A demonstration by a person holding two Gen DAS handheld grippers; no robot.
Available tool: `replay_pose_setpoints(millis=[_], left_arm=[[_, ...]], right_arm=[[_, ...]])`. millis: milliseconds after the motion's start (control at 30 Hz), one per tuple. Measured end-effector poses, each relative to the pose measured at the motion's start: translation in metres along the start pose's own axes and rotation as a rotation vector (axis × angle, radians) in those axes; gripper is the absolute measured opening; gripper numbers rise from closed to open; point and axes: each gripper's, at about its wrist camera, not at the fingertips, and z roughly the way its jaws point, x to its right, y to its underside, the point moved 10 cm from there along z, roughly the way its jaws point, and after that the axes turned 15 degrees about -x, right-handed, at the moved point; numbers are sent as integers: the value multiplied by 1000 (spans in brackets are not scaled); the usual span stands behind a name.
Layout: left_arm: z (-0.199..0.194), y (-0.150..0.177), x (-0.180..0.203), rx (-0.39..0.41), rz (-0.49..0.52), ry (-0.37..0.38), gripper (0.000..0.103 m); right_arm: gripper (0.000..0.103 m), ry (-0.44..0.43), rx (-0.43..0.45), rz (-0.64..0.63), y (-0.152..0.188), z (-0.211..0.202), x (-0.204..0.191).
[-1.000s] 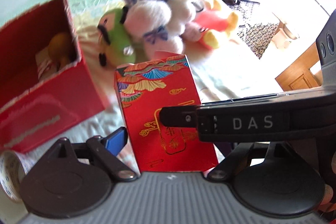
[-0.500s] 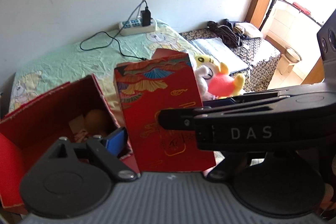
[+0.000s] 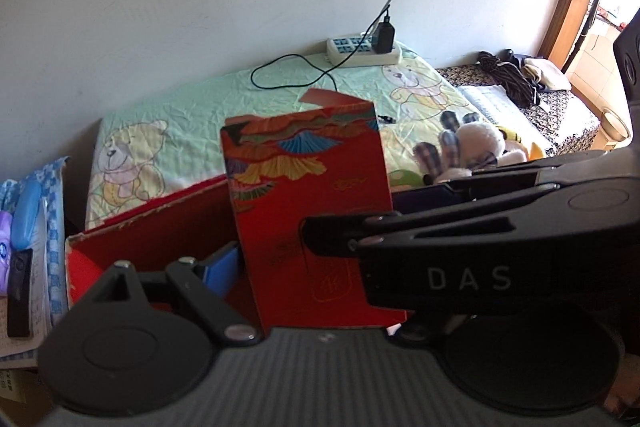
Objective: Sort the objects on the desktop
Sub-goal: 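Carry the envelope with the right gripper over the red box and lower it inside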
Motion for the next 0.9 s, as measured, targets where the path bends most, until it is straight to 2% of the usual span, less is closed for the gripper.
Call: replay_pose_setpoints(millis=[200,433,667,900], left_arm=[[21,5,-28,-52,-31,-4,84],[54,21,-57,-148,-73,1,84],[88,28,-75,-238,-91,-2,84],[122,34,-87,-350,-133,26,84]], right_arm=[[52,-7,-54,-4,-6,32,-10],[52,-25,-160,8,-5,78,-14],[52,-24,-265,7,-3,116,-10],[52,-45,-380,32,0,147,4]])
